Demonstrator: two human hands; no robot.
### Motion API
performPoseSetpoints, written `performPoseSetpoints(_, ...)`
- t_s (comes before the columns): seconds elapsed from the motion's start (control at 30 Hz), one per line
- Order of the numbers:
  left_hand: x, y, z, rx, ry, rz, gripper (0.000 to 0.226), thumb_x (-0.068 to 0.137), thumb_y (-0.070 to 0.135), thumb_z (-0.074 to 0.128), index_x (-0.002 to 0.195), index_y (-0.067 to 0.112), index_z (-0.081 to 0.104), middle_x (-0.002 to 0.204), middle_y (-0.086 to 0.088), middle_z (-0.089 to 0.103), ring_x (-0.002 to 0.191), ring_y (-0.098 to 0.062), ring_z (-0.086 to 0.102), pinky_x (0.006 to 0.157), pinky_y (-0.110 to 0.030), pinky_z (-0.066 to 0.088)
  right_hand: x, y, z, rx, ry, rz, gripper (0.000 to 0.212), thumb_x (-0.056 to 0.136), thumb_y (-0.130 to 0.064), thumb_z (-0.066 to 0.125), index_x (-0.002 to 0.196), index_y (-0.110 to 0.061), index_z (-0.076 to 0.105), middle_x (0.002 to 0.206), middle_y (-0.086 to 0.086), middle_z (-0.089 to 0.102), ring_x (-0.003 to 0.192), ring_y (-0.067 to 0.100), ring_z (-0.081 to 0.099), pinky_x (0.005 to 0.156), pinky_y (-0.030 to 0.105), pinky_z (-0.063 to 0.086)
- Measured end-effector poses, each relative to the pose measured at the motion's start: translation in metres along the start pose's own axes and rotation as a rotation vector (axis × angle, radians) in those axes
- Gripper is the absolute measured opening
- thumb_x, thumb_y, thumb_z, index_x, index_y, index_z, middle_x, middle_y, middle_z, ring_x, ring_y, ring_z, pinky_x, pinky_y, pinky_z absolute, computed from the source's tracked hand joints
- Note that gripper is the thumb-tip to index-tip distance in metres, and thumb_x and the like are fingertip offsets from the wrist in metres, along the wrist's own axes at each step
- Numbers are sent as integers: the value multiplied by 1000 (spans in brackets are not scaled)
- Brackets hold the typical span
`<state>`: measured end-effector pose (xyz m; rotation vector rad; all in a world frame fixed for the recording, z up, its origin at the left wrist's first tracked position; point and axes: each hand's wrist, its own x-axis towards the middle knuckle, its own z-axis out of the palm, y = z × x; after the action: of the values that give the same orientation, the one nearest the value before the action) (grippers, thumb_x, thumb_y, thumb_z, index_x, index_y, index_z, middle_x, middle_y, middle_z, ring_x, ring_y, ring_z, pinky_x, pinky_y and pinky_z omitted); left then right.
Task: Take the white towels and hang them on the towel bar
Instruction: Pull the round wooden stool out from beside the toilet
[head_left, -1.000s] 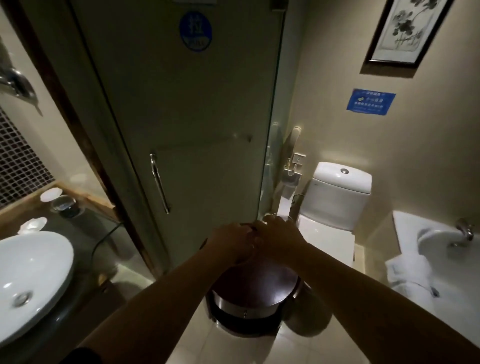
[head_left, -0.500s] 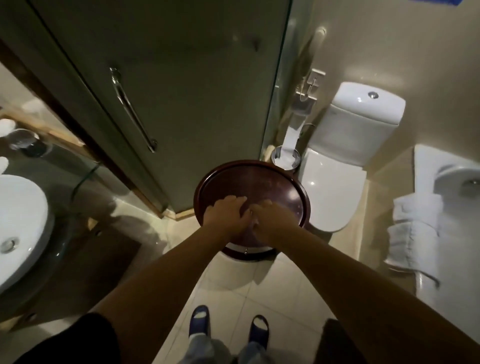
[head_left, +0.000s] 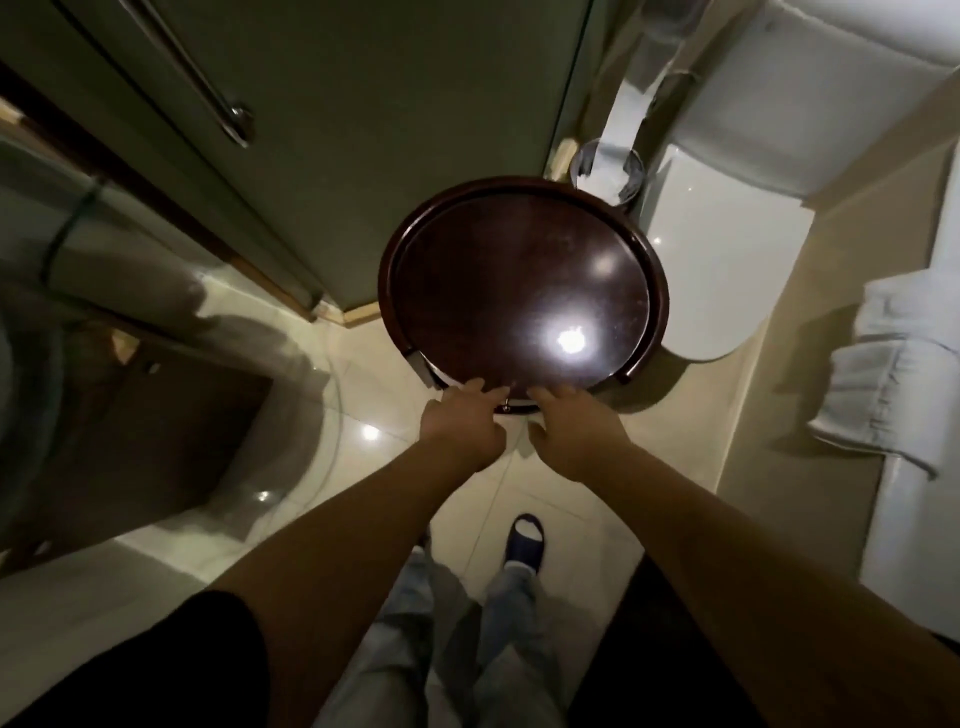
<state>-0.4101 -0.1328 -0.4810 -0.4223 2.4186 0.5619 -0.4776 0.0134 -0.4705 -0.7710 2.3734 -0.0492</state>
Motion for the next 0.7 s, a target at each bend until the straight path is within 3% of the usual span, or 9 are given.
performPoseSetpoints(0.1, 18, -12, 27, 52, -52, -24, 66, 93, 32, 54, 154, 36, 30, 161, -1, 31, 141, -29, 37, 109, -46, 37, 11, 8, 35, -2, -53, 20, 52, 99, -35, 55, 148, -26, 41, 140, 9, 55, 124, 31, 56, 98, 46, 53)
performPoseSetpoints(0.23, 40, -21, 77, 62, -133, -33, 70, 96, 37, 52, 157, 39, 18, 168, 0, 14, 151, -28, 22, 117, -47, 29, 31, 23, 88, -79, -190, 73, 62, 102, -32, 51, 158, -29, 24, 154, 12, 42, 136, 32, 46, 107, 46, 45)
performPoseSetpoints(0.4, 81, -34, 114, 184, -100, 7, 91, 92, 35, 55, 158, 39, -8, 169, -2, -11, 154, -35, -6, 121, -51, 18, 76, 37, 148, -19, -218, 123, 61, 100, -34, 51, 155, -25, 27, 149, 15, 45, 129, 34, 50, 99, 46, 48)
performPoseSetpoints(0.57, 140, -46, 130, 314, -34, 57, 95, 87, 25, 60, 160, 34, -1, 170, -5, -1, 155, -37, -1, 123, -52, 14, 126, 35, 199, -30, -218, 90, 56, 100, -29, 52, 152, -19, 34, 145, 14, 47, 130, 34, 48, 102, 47, 45)
performPoseSetpoints(0.7, 161, -49, 151, 370, -48, 77, 97, 89, 31, 62, 159, 35, -5, 169, -5, -14, 153, -41, -8, 123, -54, 16, 147, 34, 233, -23, -143, 132, 66, 98, -31, 55, 156, -19, 25, 153, 15, 40, 139, 36, 41, 109, 50, 41)
